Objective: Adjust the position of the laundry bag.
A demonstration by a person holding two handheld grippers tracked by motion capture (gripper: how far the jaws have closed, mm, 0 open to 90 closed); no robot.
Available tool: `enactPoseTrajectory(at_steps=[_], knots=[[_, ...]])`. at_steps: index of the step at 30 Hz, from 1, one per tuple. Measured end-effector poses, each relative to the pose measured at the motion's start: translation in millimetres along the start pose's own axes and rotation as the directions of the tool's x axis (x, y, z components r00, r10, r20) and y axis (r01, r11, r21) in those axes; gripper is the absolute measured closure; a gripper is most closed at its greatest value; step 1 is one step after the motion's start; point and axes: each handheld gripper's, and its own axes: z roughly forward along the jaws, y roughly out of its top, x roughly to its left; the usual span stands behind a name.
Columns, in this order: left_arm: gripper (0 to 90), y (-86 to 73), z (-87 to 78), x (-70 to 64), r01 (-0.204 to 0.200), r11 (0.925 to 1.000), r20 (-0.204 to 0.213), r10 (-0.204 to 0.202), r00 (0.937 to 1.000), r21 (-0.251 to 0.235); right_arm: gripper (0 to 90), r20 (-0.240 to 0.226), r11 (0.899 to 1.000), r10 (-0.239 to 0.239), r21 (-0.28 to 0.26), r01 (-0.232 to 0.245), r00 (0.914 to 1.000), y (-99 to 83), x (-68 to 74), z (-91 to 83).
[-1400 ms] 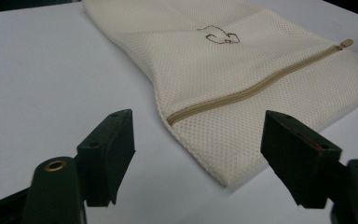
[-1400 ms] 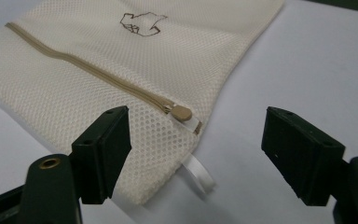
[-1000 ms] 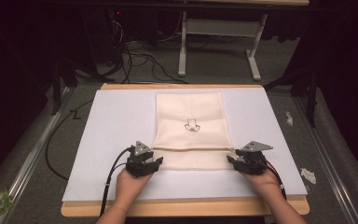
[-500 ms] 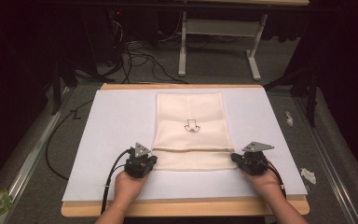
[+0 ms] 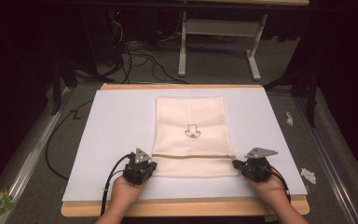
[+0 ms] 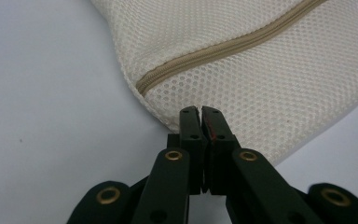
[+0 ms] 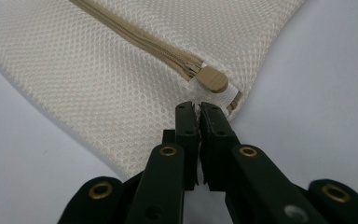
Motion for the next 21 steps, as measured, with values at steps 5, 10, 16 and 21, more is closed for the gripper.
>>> enactPoseTrajectory(at_steps=[5, 10, 16, 21], knots=[[88.3, -8.6, -11.4, -10.0, -0.039, 0.9988, 0.021, 0.038, 0.9991, 0.030, 86.7, -0.037, 1.000, -0.014, 0.027, 0.015, 0.9992, -10.2, 10.4, -14.3], [87.4, -8.4, -11.7, -7.4, -0.039, 0.9991, 0.035, 0.038, 0.9987, 0.020, 80.7, -0.036, 1.000, -0.015, 0.020, 0.015, 0.9992, -10.2, 11.0, -15.0], [76.8, -7.2, -23.3, -1.3, -0.037, 0.9939, 0.021, 0.039, 0.9990, -0.104, 68.9, -0.022, 0.996, 0.022, -0.084, -0.024, 0.9995, -7.3, 4.2, -27.5], [62.7, -6.0, -38.2, 6.9, -0.007, 0.9727, -0.037, -0.002, 0.9993, -0.232, 58.7, 0.026, 0.980, 0.071, -0.188, -0.065, 0.9972, -8.7, -8.4, -37.4]])
